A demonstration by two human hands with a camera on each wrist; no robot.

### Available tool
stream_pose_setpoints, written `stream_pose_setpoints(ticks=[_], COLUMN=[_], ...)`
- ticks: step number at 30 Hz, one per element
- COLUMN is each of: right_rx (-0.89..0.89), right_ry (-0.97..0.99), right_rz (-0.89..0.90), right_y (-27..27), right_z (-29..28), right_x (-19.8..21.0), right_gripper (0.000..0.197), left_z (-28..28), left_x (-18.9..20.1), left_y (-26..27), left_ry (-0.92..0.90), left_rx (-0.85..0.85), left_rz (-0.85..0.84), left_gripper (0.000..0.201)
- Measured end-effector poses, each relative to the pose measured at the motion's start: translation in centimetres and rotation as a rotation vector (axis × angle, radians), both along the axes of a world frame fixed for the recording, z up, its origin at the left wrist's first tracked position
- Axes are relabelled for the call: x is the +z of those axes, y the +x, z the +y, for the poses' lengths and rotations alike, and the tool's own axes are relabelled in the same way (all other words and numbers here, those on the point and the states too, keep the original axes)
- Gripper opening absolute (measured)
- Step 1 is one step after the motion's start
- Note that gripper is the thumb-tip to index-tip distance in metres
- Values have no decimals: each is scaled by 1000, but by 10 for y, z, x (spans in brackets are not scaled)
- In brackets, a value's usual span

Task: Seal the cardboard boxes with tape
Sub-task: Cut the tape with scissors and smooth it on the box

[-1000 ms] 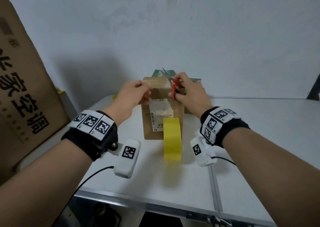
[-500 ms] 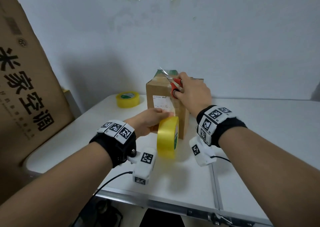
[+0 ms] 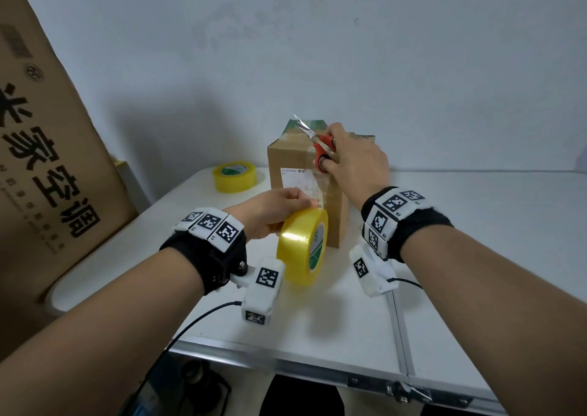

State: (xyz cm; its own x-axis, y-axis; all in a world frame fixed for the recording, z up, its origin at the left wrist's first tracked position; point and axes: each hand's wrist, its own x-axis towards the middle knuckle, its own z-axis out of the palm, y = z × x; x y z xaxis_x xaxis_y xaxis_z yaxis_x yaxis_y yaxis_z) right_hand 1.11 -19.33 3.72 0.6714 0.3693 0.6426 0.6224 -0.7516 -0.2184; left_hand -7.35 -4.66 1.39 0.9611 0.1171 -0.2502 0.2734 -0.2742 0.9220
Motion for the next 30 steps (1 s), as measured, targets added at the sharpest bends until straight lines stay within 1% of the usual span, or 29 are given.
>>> stream_pose_setpoints(ticks=[5,8,11,12,13,15,16,17,18,19,20,21,22,23,24,26,28,30], right_rx=[-8,-4,19,49,99,188,204,219,255,315,378,415,413,382,336,247,166,107], right_ry=[-9,5,21,58,140,385,492,561,594,586,529,427,292,152,33,-139,-275,-321], right_rz=[0,25,41,72,122,221,236,248,297,404,563,729,868,977,1061,1184,1223,1217], right_y=[-1,-3,-7,-8,-10,-13,-16,-19,-22,-26,-31,-35,-39,-41,-41,-39,-38,-38], right_z=[0,2,1,-2,-5,-11,-15,-19,-24,-30,-36,-43,-50,-56,-61,-68,-71,-72], right_x=[2,2,4,5,8,14,20,25,31,37,42,45,48,48,47,42,39,35], right_gripper=[39,38,37,36,34,31,30,28,26,24,21,18,18,23,31,42,40,38], left_z=[4,4,3,3,3,3,3,2,2,2,3,3,3,3,3,3,3,3], left_x=[2,-1,-5,-6,-7,-8,-7,-8,-8,-8,-9,-10,-11,-11,-11,-11,-10,-10], left_y=[1,-1,-5,-6,-7,-8,-8,-9,-9,-9,-10,-9,-9,-9,-9,-10,-10,-11], left_ry=[17,-57,-159,-181,-195,-202,-201,-200,-199,-205,-217,-232,-243,-252,-257,-255,-247,-247], left_rx=[-27,-9,12,19,23,14,7,-2,-8,-13,-16,-17,-17,-12,-6,7,6,9], left_rz=[48,35,8,1,-6,-12,-12,-13,-16,-21,-25,-29,-31,-34,-36,-39,-39,-37], left_gripper=[37,34,21,18,18,21,26,32,37,40,42,43,43,43,42,39,37,36])
